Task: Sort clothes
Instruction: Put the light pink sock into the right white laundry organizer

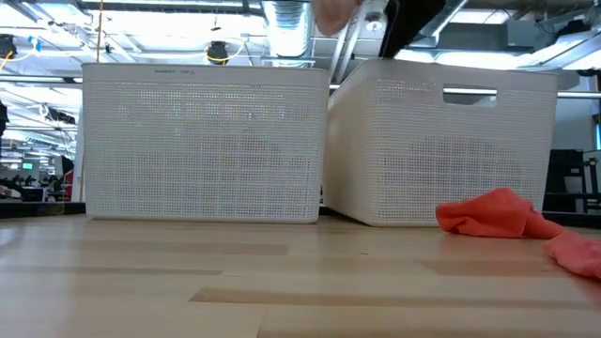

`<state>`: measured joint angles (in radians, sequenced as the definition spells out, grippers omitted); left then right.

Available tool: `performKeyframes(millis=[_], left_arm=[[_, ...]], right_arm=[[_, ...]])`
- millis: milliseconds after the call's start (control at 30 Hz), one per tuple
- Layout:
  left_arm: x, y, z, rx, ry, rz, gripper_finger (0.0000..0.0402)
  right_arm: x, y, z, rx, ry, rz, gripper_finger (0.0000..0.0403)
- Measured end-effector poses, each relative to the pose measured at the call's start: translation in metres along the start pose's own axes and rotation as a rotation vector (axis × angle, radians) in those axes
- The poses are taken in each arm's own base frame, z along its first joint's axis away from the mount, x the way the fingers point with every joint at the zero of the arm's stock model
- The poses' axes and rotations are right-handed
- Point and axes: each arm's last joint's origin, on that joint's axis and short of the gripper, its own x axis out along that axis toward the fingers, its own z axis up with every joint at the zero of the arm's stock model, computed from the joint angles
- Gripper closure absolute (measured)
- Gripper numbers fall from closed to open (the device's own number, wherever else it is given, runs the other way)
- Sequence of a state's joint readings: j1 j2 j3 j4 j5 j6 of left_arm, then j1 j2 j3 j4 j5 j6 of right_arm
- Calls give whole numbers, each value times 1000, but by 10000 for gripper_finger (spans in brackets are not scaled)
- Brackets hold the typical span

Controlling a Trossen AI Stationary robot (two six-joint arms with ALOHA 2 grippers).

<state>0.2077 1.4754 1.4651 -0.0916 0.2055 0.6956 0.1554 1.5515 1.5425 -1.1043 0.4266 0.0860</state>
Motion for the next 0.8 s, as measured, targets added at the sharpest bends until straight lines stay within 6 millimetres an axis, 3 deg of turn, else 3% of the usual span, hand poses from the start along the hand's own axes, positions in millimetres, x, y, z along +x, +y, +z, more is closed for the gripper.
performKeyframes(millis=[333, 533, 800], left_arm=[[0, 13, 6, -9, -112, 72, 401], [34, 8, -29, -61, -62, 47, 401], [74, 2, -71, -73, -45, 68, 399]], right_arm=[[-84, 27, -1, 9, -106, -69, 101], [-117, 55, -7, -12, -214, 14, 101], [-140, 85, -24, 7, -267, 94, 101]])
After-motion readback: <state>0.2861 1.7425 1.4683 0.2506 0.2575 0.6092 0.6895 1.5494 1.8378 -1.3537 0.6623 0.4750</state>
